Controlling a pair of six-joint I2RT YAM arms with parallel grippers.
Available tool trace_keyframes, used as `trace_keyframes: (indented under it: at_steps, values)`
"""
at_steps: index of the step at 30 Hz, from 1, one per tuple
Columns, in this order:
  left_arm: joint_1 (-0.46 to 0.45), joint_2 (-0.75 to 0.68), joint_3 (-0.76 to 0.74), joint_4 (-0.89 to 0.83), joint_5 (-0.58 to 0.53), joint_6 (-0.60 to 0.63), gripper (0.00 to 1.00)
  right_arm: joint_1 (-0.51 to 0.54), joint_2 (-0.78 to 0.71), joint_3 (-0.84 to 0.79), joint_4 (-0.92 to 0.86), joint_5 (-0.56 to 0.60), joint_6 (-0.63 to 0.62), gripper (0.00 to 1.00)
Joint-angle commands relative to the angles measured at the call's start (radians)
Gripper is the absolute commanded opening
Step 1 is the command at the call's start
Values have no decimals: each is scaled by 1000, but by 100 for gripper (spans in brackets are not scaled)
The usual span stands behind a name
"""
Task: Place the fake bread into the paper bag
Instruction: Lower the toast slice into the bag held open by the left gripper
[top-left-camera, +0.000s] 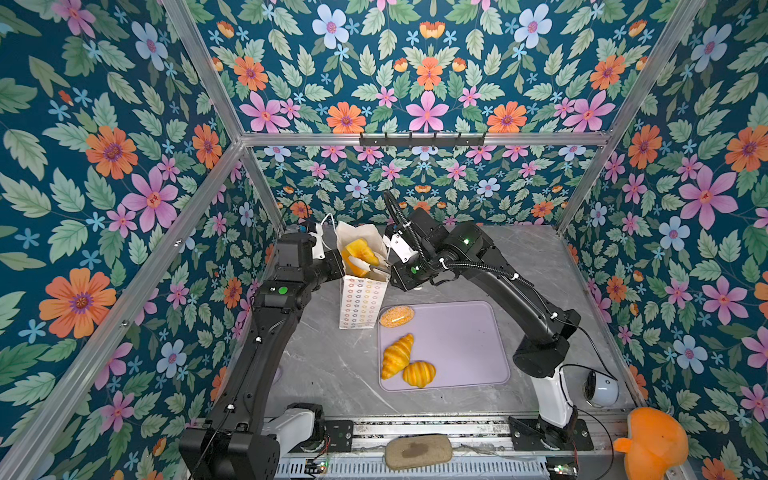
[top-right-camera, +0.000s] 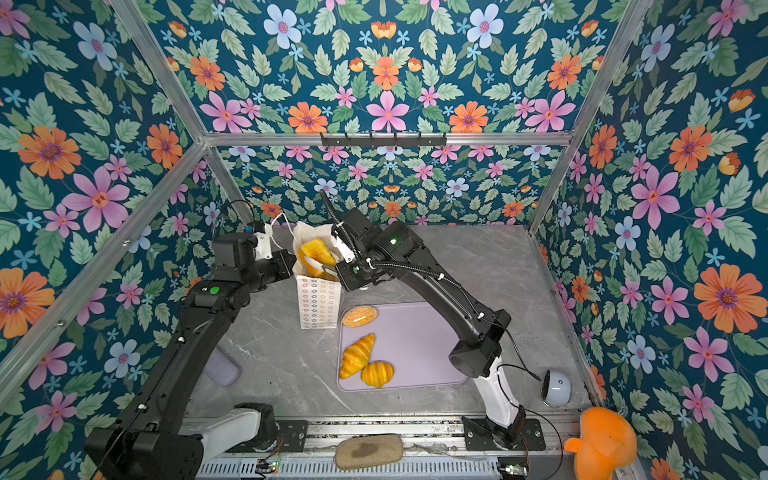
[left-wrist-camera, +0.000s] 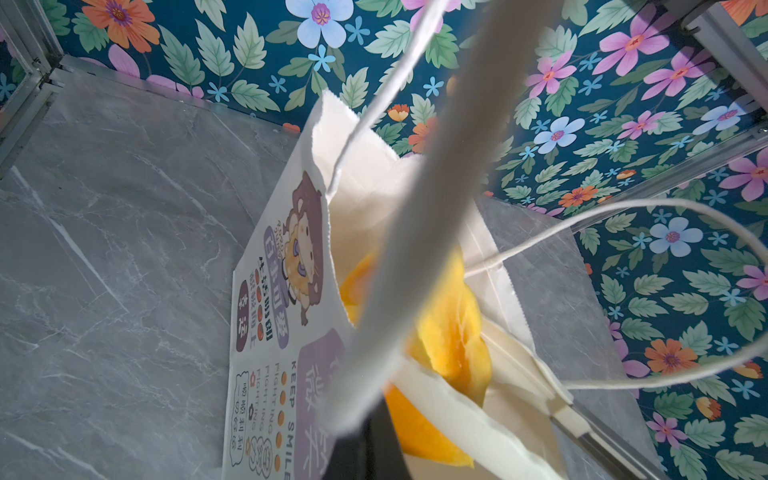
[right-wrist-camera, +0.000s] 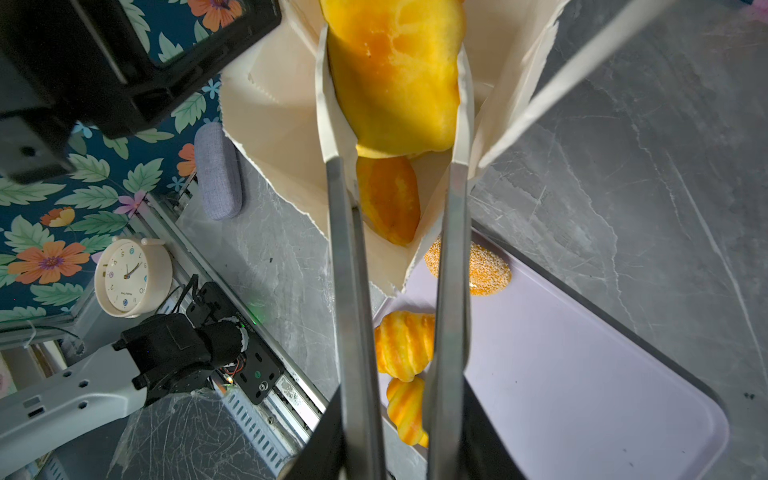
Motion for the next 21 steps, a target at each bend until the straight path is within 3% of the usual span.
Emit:
trace_keyframes:
  at_steps: [1, 21]
  values:
    - [0, 0, -1, 29, 16, -1, 0, 2, 4, 3, 3, -12, 10, 34]
    - [0, -7, 10, 10, -14, 8, 0, 3, -14, 26, -31, 23, 16, 41]
